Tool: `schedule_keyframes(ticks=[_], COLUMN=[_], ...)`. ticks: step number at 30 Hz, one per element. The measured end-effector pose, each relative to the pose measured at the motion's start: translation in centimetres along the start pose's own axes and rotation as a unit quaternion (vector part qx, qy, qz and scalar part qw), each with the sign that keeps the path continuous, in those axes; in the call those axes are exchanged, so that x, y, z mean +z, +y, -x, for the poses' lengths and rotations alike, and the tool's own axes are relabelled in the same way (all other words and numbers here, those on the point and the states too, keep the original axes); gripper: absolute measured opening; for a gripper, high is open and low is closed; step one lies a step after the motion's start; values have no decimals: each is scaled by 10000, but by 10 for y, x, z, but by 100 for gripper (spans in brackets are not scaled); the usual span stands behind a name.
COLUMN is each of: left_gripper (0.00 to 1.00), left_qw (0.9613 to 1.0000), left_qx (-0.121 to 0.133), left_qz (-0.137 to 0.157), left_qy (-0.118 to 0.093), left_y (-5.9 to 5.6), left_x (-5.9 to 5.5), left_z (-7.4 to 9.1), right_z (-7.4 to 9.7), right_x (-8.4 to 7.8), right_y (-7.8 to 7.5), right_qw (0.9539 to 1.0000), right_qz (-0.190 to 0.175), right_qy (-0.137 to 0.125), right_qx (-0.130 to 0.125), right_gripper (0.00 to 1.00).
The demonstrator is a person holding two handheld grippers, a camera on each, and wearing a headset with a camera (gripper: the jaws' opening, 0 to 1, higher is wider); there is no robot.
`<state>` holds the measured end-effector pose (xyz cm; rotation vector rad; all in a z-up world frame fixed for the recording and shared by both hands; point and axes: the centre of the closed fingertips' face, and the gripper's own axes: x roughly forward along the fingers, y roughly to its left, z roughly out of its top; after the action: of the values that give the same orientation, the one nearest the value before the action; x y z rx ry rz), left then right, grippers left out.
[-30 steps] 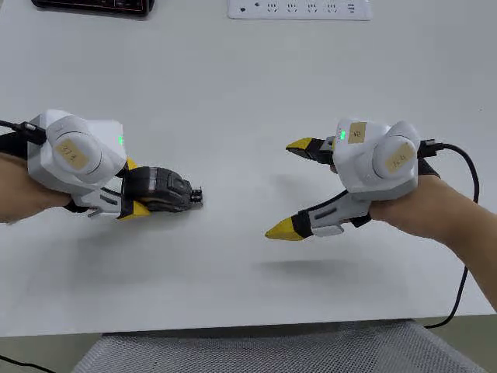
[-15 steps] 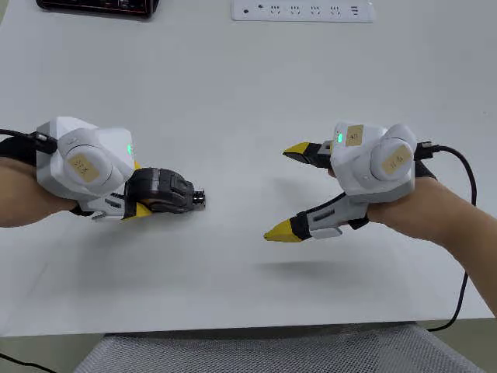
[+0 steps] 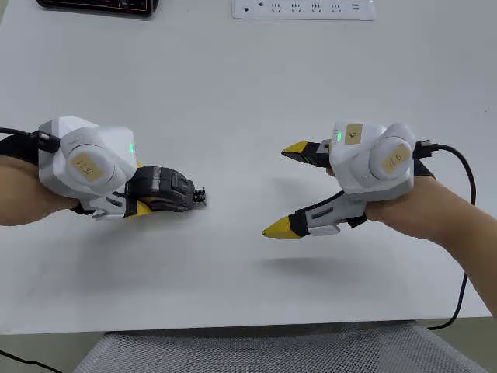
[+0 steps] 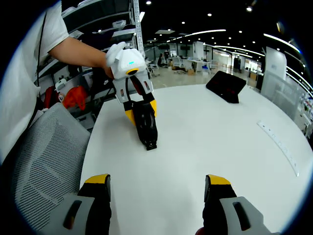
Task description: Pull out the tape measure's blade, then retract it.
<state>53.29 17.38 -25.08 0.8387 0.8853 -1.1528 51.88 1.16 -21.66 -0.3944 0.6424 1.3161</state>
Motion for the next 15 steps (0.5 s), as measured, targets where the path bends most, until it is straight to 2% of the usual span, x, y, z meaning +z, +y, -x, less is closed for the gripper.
schedule_keyframes(ticks=[15], left_gripper=[28], left_qw=[10000], left_qx=[-57], left_qz=[-18], left_qy=[51], left_y=[-1], left_x=[0], left_z=[-1], right_z=[-22], right_x=[9], right_y=[-2], right_qw=[9999], right_qz=[59], right_qy=[-88], right_qx=[113], right_gripper=[74])
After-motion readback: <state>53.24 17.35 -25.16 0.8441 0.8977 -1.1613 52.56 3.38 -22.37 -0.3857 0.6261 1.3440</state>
